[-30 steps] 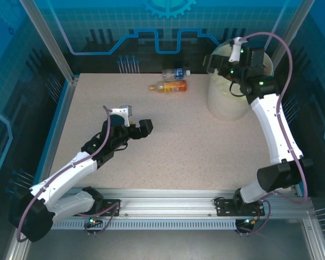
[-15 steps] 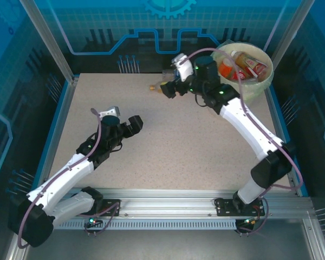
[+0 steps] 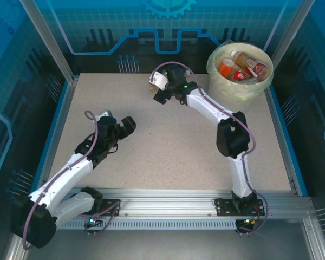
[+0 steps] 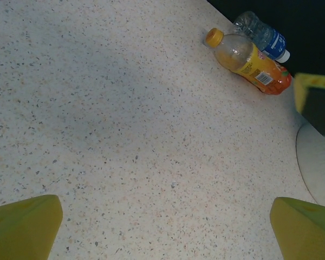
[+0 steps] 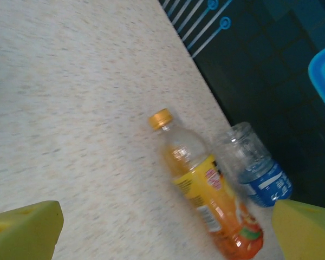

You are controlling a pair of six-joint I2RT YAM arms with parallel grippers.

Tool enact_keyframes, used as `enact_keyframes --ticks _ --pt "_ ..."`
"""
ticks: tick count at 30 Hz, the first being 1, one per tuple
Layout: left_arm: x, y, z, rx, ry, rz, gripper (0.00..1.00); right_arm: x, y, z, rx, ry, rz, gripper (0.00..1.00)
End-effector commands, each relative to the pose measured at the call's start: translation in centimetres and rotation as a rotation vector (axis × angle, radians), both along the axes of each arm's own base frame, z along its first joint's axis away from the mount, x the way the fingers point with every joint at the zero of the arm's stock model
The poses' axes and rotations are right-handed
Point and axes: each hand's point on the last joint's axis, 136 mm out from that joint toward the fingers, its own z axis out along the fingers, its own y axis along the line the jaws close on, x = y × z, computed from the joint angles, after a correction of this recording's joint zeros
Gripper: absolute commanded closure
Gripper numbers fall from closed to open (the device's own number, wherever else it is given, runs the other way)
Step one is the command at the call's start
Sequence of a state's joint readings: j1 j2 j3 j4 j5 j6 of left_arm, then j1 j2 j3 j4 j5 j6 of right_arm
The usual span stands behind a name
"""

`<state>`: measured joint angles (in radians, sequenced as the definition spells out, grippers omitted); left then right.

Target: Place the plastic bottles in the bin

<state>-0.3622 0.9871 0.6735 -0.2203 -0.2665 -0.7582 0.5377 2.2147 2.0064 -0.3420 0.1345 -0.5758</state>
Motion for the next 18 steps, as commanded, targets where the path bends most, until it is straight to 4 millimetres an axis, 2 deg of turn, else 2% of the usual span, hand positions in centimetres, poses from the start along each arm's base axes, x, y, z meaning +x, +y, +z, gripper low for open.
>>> enact_keyframes --ticks 1,6,12,15,18 --pt "0.5 0.7 0.1 0.039 -0.039 0.011 0.01 5.1 -1.8 -2.3 -0.117 -0.096 -0.073 0.0" --pt "1.2 0.8 0.7 0.071 -0.102 -0.003 0.01 9.5 -2.0 -7.1 -0.163 -0.103 -0.057 0.0" --pt "1.0 0.9 1.5 0.106 -0.144 -0.026 0.01 13.2 -2.6 -10.4 -0.092 -0.135 -0.039 0.0" --pt "0.9 1.4 1.5 0.132 -0.152 -0.014 0.01 13.5 -3.0 -11.9 -0.086 -0.119 -0.013 0.0" --pt "1.0 1.6 1.2 0.145 -0.157 -0.008 0.01 11.9 -3.8 -13.8 -0.097 0.002 0.021 0.01"
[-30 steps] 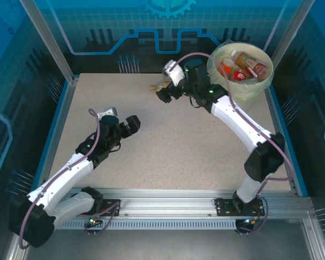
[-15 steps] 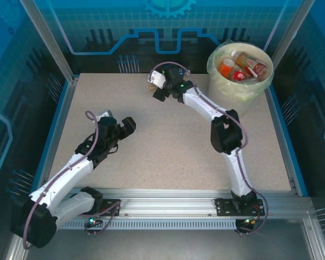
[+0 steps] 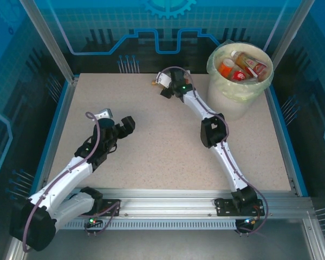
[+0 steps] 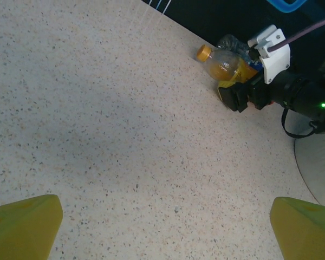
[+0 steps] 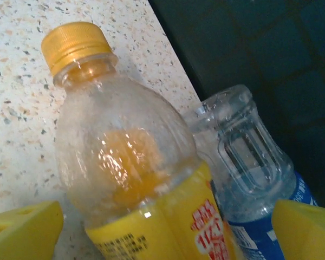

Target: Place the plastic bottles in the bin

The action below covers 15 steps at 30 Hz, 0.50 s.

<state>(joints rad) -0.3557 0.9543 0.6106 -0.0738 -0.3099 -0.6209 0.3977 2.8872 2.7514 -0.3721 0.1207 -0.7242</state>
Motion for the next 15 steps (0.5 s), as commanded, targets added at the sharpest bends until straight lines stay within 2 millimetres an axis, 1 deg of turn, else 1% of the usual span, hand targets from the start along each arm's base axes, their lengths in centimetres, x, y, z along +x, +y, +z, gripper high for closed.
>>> enact_keyframes --ticks 1,3,5,10,14,15 --pt "0.3 0.8 0.0 0.048 -0.031 0.017 0.01 -2.2 -0.2 -2.7 -0.018 0.146 0.077 0.02" --pt "0.5 0.5 -0.1 0.048 -0.029 0.0 0.01 -4.0 -0.5 -3.7 -0.026 0.24 0.101 0.05" --pt "0.7 0.1 -0.3 0.044 -0.023 -0.013 0.01 -5.7 -0.3 -4.1 -0.032 0.31 0.133 0.09" --pt "0.9 -0.8 -0.7 0.022 -0.012 -0.055 0.01 -9.1 1.0 -3.7 -0.023 0.42 0.19 0.19" --pt "1.2 -1.9 0.0 -0.01 -0.031 -0.105 0.01 -10.8 1.8 -3.5 -0.061 0.449 0.177 0.34" --pt "1.3 -2.3 0.2 -0.019 -0.033 -0.121 0.01 -11.2 2.0 -3.3 -0.055 0.458 0.167 0.37"
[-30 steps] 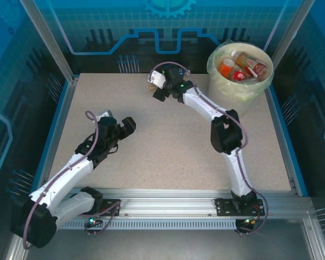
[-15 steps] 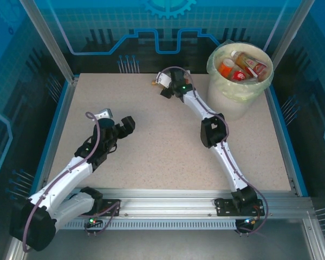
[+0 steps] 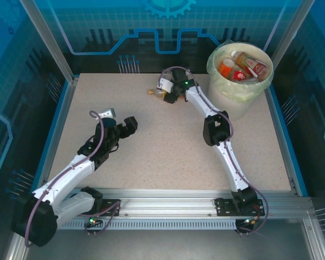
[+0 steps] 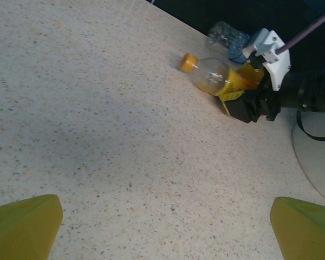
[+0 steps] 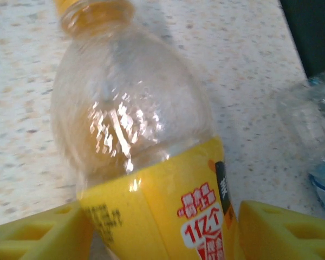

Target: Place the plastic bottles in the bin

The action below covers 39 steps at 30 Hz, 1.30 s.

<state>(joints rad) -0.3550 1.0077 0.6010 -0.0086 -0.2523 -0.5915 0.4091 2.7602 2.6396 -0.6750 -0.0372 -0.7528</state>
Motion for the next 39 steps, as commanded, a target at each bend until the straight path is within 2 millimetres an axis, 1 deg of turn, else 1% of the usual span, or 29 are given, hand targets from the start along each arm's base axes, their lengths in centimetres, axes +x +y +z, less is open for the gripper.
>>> enact_keyframes --ticks 1,3,7,10,11,12,13,15,16,19,20,22,24,27,30,33,35,36,38,39 --pt "0.7 -1.3 1.3 -0.031 -0.04 -0.07 0.01 -4.7 1.2 -1.4 -0.027 0.165 0.008 0.37" --pt "0.8 -1.9 1.4 -0.052 -0.037 -0.093 0.01 -5.3 1.4 -1.0 -0.035 0.161 -0.01 0.37" --pt "0.8 -2.5 1.5 -0.094 -0.03 -0.106 0.01 -7.1 2.2 0.6 -0.03 0.149 -0.014 0.47" --pt "0.4 -2.6 1.6 -0.106 -0.023 -0.114 0.01 -8.3 2.5 3.4 0.001 0.121 -0.042 0.55" --pt "0.3 -2.4 1.7 -0.104 -0.024 -0.109 0.01 -8.7 2.5 4.8 0.024 0.101 -0.056 0.57" --pt "0.1 -2.2 1.7 -0.1 -0.025 -0.1 0.01 -9.1 2.6 5.8 0.044 0.085 -0.063 0.59" --pt "0.0 -2.0 1.8 -0.096 -0.027 -0.092 0.01 -9.5 2.6 7.9 0.07 0.053 -0.067 0.6" --pt "-0.3 -1.6 1.8 -0.093 -0.028 -0.073 0.01 -10.7 2.5 10.9 0.113 0.011 -0.08 0.61" --pt "-0.4 -1.5 1.7 -0.093 -0.027 -0.069 0.01 -11.2 2.2 12.0 0.126 -0.003 -0.091 0.62" --pt "-0.6 -1.4 1.6 -0.111 -0.023 -0.061 0.01 -12.8 0.9 16.1 0.191 -0.062 -0.136 0.64" --pt "-0.6 -1.3 1.6 -0.116 -0.025 -0.054 0.01 -13.3 0.4 18.1 0.225 -0.091 -0.152 0.64" --pt "-0.5 -1.1 1.7 -0.12 -0.032 -0.036 0.01 -14.3 -1.0 21.6 0.288 -0.132 -0.187 0.64" --pt "-0.2 -1.0 1.9 -0.117 -0.042 -0.025 0.01 -14.9 -2.9 25.1 0.342 -0.17 -0.235 0.64" --pt "0.6 -1.3 2.3 -0.114 -0.05 -0.032 0.01 -15.3 -6.5 29.3 0.407 -0.227 -0.329 0.63" --pt "1.3 -1.7 2.2 -0.113 -0.039 -0.039 0.01 -15.4 -10.3 32.7 0.45 -0.287 -0.418 0.62" --pt "1.9 -2.0 2.2 -0.122 -0.035 -0.043 0.01 -14.9 -15.4 35.4 0.474 -0.329 -0.541 0.62" --pt "2.4 -2.4 2.2 -0.132 -0.034 -0.048 0.01 -14.7 -18.8 36.6 0.495 -0.341 -0.623 0.62" --pt "2.5 -2.5 2.2 -0.137 -0.032 -0.052 0.01 -14.6 -20.1 37.1 0.502 -0.35 -0.65 0.62" --pt "2.8 -2.9 2.0 -0.146 -0.023 -0.059 0.01 -14.2 -22.6 37.6 0.495 -0.354 -0.716 0.61" --pt "2.9 -3.0 1.9 -0.15 -0.018 -0.06 0.01 -13.9 -23.7 37.3 0.476 -0.35 -0.754 0.61"
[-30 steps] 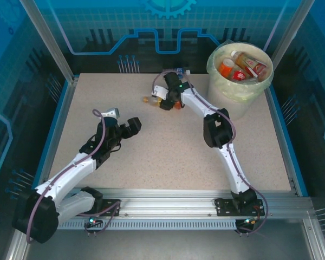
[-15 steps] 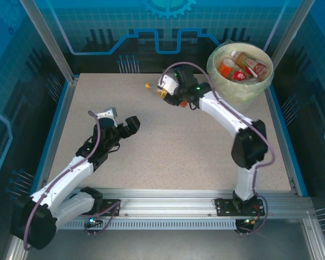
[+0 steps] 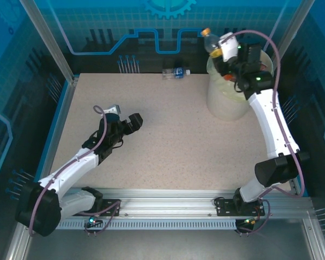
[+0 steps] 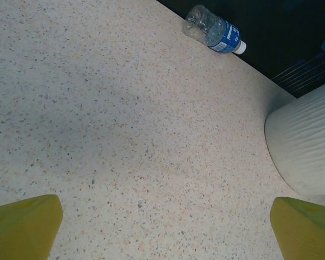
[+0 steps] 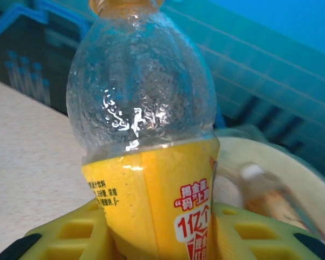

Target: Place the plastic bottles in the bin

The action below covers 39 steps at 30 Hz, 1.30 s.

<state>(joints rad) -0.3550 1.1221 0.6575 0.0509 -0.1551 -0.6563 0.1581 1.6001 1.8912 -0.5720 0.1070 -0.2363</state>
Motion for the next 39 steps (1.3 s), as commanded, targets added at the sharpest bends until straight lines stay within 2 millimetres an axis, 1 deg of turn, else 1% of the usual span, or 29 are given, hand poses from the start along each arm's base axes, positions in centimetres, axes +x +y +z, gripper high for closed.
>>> enact_keyframes --ticks 1,2,4,6,9,11,13,14,16,19,21,25,26,27,28,29,30,34,36,39 --pt "1.2 -0.7 1.7 -0.055 -0.037 -0.002 0.01 0.3 -3.5 0.4 0.011 0.043 -0.137 0.59" --pt "1.3 -0.7 1.5 -0.057 -0.029 -0.001 0.01 0.6 -4.7 -0.3 -0.014 0.067 -0.196 0.58" --pt "1.5 -0.8 1.3 -0.057 -0.019 0.0 0.01 1.2 -6.4 -1.3 -0.038 0.108 -0.278 0.56" --pt "1.7 -0.7 1.3 -0.049 -0.013 0.005 0.01 1.6 -6.7 -2.1 -0.031 0.139 -0.297 0.51" --pt "2.4 -0.7 1.8 -0.026 -0.017 0.01 0.01 2.0 -6.7 -2.5 0.011 0.161 -0.322 0.35" --pt "2.9 -0.7 2.3 -0.014 -0.021 0.009 0.01 2.1 -6.5 -2.0 0.042 0.151 -0.334 0.21" --pt "3.4 -0.9 2.7 -0.009 -0.03 0.01 0.01 2.1 -5.8 -1.2 0.066 0.125 -0.31 0.09" --pt "3.8 -0.9 3.0 -0.008 -0.039 0.012 0.01 2.0 -5.1 -0.6 0.081 0.11 -0.288 0.05" --pt "4.6 -1.1 3.6 -0.008 -0.049 0.018 0.01 1.7 -4.4 0.5 0.103 0.083 -0.27 0.0" --pt "6.2 -1.5 4.4 -0.016 -0.059 0.031 0.01 0.8 -2.7 2.1 0.16 0.049 -0.239 0.0" --pt "7.6 -1.8 4.8 -0.028 -0.071 0.04 0.01 0.2 -0.4 2.6 0.233 0.042 -0.171 0.0" --pt "10.8 -2.3 5.7 -0.085 -0.08 0.076 0.01 -0.9 6.2 2.6 0.356 0.048 0.053 0.0" --pt "11.7 -2.3 6.0 -0.104 -0.082 0.087 0.01 -1.1 8.1 2.3 0.386 0.046 0.102 0.0" --pt "12.4 -2.3 6.1 -0.121 -0.084 0.098 0.01 -1.0 9.8 1.7 0.413 0.043 0.131 0.0" --pt "13.3 -2.3 6.3 -0.143 -0.089 0.111 0.01 -0.8 11.0 1.3 0.44 0.039 0.144 0.0" --pt "14.1 -2.3 6.5 -0.163 -0.096 0.12 0.01 -0.2 12.2 0.5 0.479 0.038 0.13 0.0" --pt "14.8 -2.3 6.6 -0.181 -0.102 0.13 0.01 0.3 12.9 -0.2 0.505 0.042 0.117 0.0" --pt "17.9 -1.6 6.4 -0.276 -0.09 0.204 0.01 3.8 16.4 -5.1 0.617 0.124 0.054 0.0" --pt "19.5 -1.6 5.6 -0.308 -0.085 0.229 0.01 5.7 17.5 -7.7 0.63 0.153 -0.011 0.0" --pt "22.2 -2.0 4.1 -0.339 -0.058 0.241 0.01 8.7 18.1 -11.7 0.677 0.153 -0.128 0.0"
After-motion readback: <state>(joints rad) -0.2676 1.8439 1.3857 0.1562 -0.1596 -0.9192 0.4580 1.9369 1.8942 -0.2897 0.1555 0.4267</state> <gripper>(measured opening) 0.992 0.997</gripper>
